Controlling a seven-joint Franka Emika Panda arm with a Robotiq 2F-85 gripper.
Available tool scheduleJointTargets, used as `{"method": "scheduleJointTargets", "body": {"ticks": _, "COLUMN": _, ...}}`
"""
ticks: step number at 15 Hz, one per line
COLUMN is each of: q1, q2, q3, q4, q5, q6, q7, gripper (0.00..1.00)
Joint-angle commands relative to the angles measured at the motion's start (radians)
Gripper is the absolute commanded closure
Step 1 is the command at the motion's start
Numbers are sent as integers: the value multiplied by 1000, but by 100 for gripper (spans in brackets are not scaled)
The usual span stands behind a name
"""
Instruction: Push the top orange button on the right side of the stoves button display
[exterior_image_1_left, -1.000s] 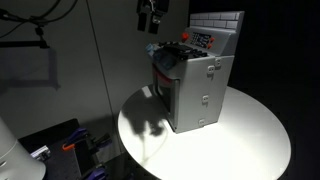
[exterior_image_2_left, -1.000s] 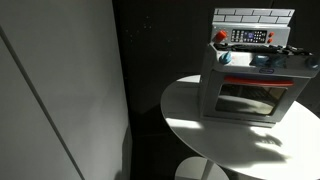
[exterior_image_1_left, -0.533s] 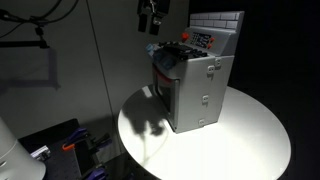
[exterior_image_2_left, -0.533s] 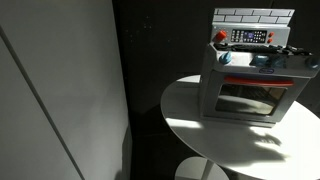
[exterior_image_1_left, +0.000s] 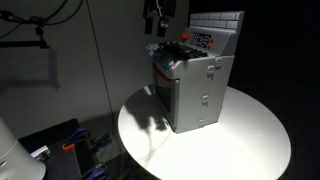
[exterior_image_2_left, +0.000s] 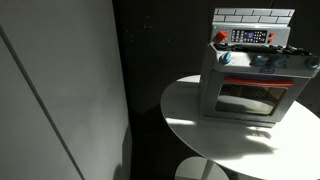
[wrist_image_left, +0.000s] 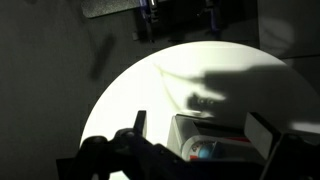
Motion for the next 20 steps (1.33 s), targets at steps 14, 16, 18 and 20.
{"method": "scheduleJointTargets", "body": {"ticks": 14, "q1": 28, "q2": 242, "q3": 27, "q4": 293, "q5": -6, "q6": 101, "q7": 269, "gripper": 0}}
{"method": "scheduleJointTargets", "body": {"ticks": 16, "q1": 30, "q2": 265, "q3": 24, "q4": 303, "q5": -16, "q6": 151, "q7": 301, "gripper": 0}}
{"method": "scheduleJointTargets", "body": {"ticks": 18, "q1": 31, "q2": 278, "q3": 22, "q4": 300, "q5": -27, "q6": 225, "q7": 329, "gripper": 0}}
{"method": "scheduleJointTargets", "body": {"ticks": 20, "q1": 35, "q2": 284, "q3": 20, "q4": 283, "q5": -52, "q6": 313, "q7": 354, "gripper": 0}}
